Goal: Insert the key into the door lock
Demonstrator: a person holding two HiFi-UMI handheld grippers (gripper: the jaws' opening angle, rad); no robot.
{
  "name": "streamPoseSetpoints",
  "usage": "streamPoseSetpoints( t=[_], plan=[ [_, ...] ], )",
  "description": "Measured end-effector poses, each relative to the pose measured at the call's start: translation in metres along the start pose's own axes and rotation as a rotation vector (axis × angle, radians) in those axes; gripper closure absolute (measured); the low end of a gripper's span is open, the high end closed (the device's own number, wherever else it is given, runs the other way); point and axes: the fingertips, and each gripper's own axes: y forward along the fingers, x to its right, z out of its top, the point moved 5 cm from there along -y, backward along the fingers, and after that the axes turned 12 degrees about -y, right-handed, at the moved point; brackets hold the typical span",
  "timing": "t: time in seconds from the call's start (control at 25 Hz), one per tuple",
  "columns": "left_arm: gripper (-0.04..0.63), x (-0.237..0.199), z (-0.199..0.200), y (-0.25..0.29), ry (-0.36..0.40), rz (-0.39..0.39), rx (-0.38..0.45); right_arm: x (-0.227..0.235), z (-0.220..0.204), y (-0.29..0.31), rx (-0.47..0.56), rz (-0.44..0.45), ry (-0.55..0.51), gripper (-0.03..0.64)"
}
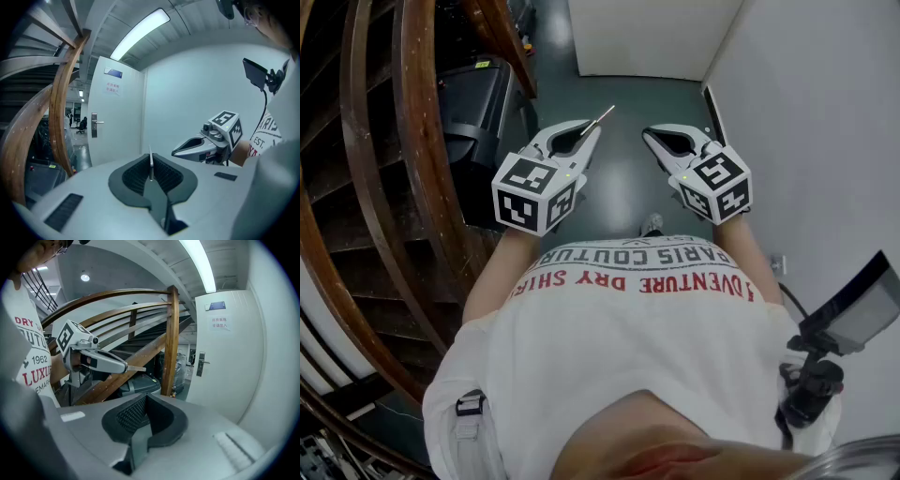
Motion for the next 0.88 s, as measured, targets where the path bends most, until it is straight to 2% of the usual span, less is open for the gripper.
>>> streamPoseSetpoints(
  t=[0.88],
  plan=[
    [0.572,-0.006,-0.005,-0.007,-0.016,-0.024,-0.021,-0.007,0.011,0.004,0.037,-0.021,0.023,0.615]
  ],
)
